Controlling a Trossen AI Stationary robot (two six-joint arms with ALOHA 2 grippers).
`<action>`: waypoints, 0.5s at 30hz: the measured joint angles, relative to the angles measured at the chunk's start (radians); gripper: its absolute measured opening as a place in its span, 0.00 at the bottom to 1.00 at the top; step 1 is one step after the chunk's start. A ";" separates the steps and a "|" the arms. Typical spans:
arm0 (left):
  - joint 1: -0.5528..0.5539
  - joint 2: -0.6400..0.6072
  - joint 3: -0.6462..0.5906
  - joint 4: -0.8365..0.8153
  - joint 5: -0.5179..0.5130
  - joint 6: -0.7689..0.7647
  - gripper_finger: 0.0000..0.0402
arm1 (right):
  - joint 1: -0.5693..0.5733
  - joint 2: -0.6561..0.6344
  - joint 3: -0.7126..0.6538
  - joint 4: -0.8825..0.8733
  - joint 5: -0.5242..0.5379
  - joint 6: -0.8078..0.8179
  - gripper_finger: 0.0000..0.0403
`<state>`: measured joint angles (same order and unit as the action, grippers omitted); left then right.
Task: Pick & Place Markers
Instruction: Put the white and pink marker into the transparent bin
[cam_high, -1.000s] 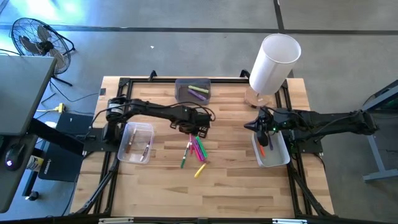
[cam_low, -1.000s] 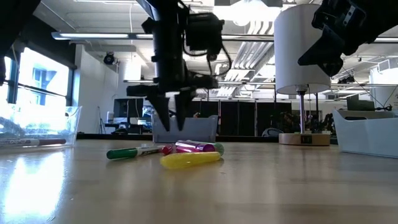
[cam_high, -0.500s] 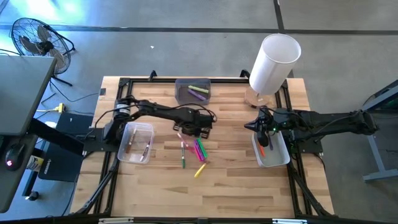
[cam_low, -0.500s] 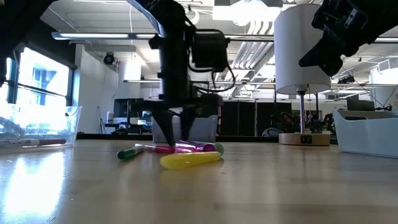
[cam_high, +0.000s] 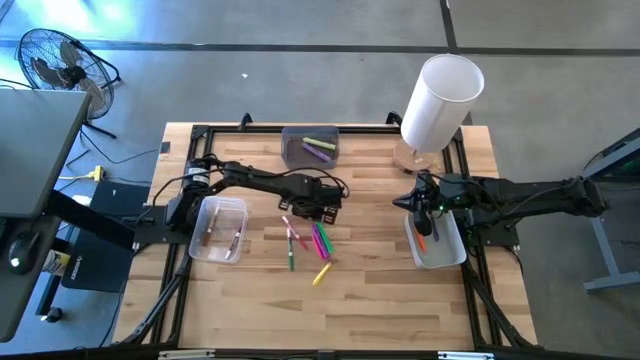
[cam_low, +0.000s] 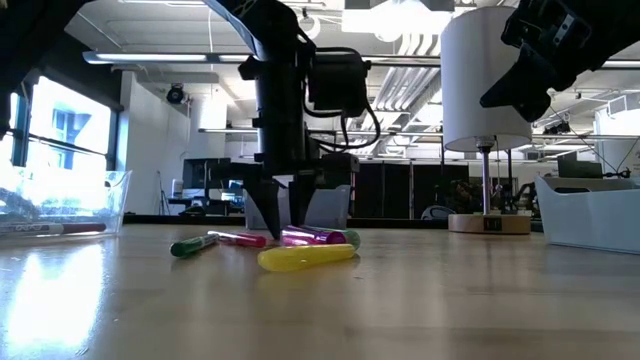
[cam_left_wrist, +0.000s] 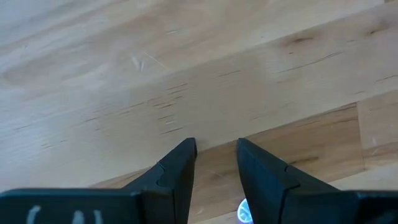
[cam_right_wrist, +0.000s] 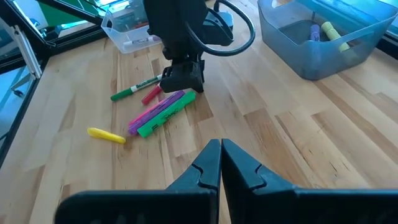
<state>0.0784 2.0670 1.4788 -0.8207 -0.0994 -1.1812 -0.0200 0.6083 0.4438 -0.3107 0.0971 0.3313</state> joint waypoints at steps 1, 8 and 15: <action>0.000 0.000 0.002 -0.001 0.000 0.003 0.30 | 0.000 0.000 0.000 0.000 0.000 0.000 0.00; -0.007 0.002 0.093 -0.132 -0.050 0.001 0.30 | 0.000 0.000 0.000 0.000 0.000 0.000 0.00; -0.067 -0.015 0.230 -0.353 -0.063 0.217 0.30 | 0.000 0.000 0.000 0.000 0.000 0.000 0.00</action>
<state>0.0110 2.0521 1.7086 -1.1737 -0.1626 -0.9643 -0.0200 0.6083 0.4438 -0.3109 0.0971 0.3313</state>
